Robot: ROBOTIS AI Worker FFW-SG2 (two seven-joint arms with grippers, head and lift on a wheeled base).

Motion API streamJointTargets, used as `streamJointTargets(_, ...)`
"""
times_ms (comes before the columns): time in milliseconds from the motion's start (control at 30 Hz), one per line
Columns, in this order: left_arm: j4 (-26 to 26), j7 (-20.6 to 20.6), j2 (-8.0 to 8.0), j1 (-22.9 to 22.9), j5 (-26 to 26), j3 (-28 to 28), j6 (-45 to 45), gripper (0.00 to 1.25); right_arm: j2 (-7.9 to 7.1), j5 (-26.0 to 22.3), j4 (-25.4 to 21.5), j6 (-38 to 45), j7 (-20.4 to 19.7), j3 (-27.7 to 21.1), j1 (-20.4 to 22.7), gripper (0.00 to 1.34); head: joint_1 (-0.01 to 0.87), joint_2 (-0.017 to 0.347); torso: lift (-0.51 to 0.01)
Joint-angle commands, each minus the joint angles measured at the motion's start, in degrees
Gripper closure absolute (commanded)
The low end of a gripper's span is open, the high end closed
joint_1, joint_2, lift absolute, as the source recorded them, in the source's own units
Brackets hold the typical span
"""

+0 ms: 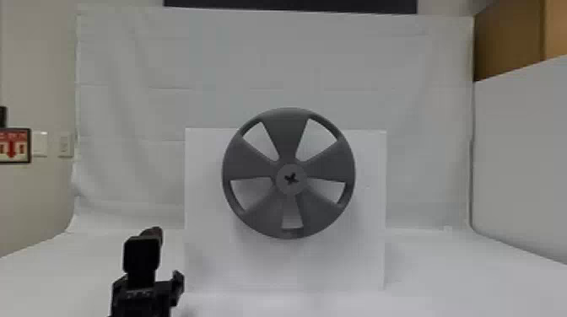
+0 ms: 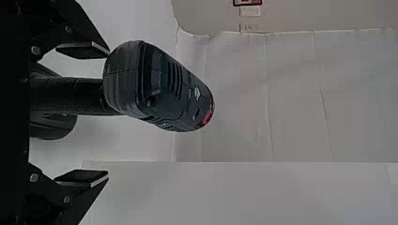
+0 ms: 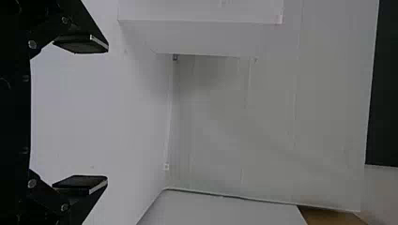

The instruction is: Grasp the drill and bring into the middle of wheel

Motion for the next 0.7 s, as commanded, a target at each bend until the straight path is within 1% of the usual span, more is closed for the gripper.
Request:
streamJointTargets(0, 0.4, 0.0, 0.0, -0.2, 0.1, 0.1, 0.0, 0.53, 0.09, 0.0, 0.0, 0.0, 0.1, 0.1, 0.0, 0.29, 0.0, 0.0, -0.406)
streamJointTargets(67, 0.6, 0.0, 0.0, -0.2, 0.3, 0.3, 0.1, 0.61, 0.0, 0.0, 0.0, 0.0, 0.1, 0.1, 0.0, 0.29, 0.0, 0.0, -0.406)
streamJointTargets(200, 0.8, 0.0, 0.0, -0.2, 0.4, 0.3, 0.1, 0.63, 0.0, 0.0, 0.0, 0.0, 0.0, 0.3, -0.1, 0.29, 0.0, 0.0, -0.406)
streamJointTargets(367, 1.2, 0.0, -0.09, -0.2, 0.9, 0.5, 0.5, 0.73, 0.09, 0.0, 0.0, 0.0, 0.1, 0.4, -0.1, 0.29, 0.0, 0.0, -0.406)
streamJointTargets(667, 1.5, 0.0, -0.09, -0.3, 0.9, 0.8, 1.7, 0.73, 0.09, 0.0, 0.0, 0.0, 0.0, 0.4, -0.1, 0.29, 0.0, 0.0, -0.406)
